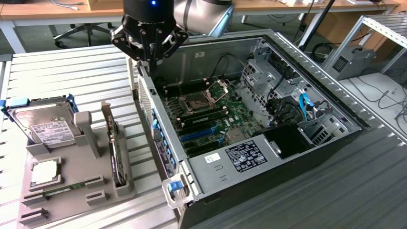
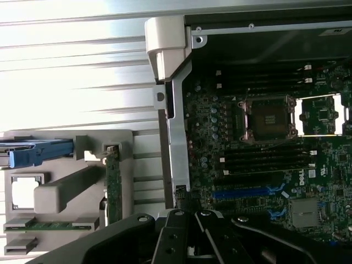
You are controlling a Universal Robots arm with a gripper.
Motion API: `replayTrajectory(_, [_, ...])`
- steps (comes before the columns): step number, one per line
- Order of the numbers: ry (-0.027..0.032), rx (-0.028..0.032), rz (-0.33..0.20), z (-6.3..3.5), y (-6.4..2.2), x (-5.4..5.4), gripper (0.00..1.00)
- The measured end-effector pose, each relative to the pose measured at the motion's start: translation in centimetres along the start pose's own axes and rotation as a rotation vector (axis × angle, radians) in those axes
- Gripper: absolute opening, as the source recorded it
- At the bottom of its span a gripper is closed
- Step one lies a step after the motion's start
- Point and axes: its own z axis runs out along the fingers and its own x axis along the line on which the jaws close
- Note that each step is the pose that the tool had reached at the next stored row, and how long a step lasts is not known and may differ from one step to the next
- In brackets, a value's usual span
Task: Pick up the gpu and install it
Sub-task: 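Reach for the gpu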
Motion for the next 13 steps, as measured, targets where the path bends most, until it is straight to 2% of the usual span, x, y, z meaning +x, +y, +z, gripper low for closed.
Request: replayTrajectory(13, [-0.0001, -0.0001, 0.000, -0.01, -0.04, 0.55, 0.11])
